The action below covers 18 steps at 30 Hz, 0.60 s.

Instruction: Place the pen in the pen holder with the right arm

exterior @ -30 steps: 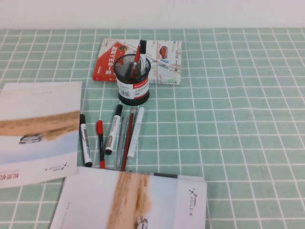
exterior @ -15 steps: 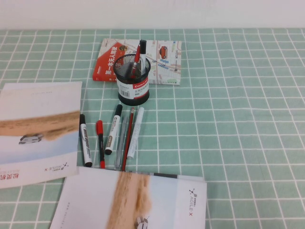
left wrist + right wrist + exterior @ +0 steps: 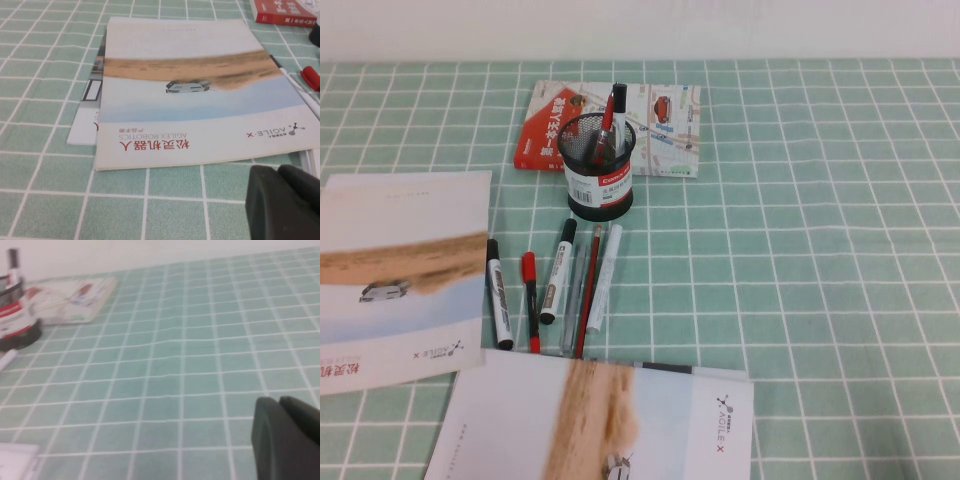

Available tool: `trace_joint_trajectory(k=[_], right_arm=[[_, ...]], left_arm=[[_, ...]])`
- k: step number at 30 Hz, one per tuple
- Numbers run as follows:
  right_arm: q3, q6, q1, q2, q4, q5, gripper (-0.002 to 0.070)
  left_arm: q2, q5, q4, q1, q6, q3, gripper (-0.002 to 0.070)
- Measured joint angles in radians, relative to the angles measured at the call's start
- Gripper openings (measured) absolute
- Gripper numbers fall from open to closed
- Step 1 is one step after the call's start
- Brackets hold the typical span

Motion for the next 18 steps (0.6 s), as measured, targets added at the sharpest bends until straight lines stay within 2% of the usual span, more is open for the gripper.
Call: trace_joint_trajectory(k=[12,18], right_arm=[[0.028,0.0,-0.025,-0.007,-0.006,0.045,-0.0019],[0.028,-0.11,-0.025,-0.007,0.002,0.058,-0.0019]], left_arm=[[0.0,0.0,0.0,0.0,0.0,0.0,-0.0004],[0.0,0.0,0.0,0.0,0.0,0.0,-0.0004]])
